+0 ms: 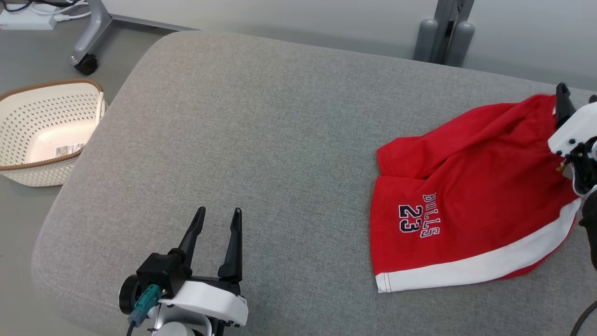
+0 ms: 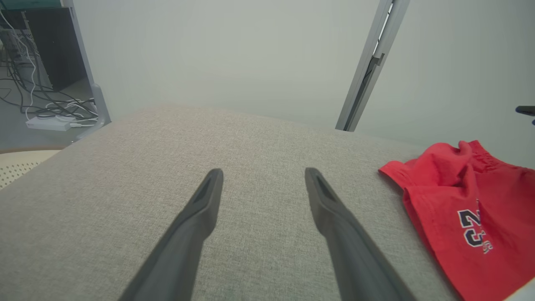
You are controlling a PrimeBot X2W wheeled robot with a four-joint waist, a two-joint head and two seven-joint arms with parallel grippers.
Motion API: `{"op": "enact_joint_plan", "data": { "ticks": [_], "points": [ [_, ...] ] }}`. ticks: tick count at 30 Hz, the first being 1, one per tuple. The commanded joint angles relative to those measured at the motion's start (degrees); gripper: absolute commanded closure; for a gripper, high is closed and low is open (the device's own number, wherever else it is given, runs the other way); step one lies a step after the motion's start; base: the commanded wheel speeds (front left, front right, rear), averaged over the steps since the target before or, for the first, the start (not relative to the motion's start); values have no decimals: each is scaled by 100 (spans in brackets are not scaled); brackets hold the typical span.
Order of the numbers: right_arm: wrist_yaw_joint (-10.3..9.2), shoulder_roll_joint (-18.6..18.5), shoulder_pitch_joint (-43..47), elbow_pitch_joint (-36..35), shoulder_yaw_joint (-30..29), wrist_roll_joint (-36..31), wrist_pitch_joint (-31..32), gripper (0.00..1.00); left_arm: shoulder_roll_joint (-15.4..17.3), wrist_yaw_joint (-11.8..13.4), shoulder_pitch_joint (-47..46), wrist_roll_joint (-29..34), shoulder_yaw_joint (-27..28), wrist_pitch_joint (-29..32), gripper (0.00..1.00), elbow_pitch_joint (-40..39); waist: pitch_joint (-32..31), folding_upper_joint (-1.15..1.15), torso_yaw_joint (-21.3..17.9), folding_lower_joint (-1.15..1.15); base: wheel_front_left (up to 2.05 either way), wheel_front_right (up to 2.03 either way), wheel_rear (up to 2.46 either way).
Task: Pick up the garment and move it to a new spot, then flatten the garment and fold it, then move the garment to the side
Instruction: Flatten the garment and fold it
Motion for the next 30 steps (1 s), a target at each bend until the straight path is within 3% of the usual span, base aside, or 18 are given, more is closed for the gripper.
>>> {"op": "enact_joint_plan", "data": {
  "ticks": [1,6,14,19,23,26,30],
  "points": [
    [3,-36,83,26,50,-89,60,0,19,15,-13,45,31,-19,0,9,-39,0,-26,0,0,0,0],
    [3,168,225,29,526,-557,185,0,20,-13,102,131,151,-18,0,4,-283,0,-196,0,0,0,0],
    [2,441,712,-713,1297,-516,-773,0,20,-33,301,139,350,-19,0,-144,-829,0,-632,0,0,0,0],
    [1,283,1537,-1889,1681,-312,-1095,0,22,2,438,118,427,-18,0,-249,-1025,0,-872,0,0,0,0],
    [2,224,2489,-3238,1528,-147,-1116,0,20,22,465,99,533,-18,0,-325,-1071,0,-1030,0,0,0,0],
    [2,279,3309,-4194,1381,-285,-1112,0,18,13,496,54,565,-18,0,-353,-1073,0,-1124,0,0,0,0],
    [3,646,4338,-4955,1087,-453,-1108,0,21,-49,553,-20,512,-18,0,-292,-1060,0,-1251,0,0,0,0]
  ]
}}
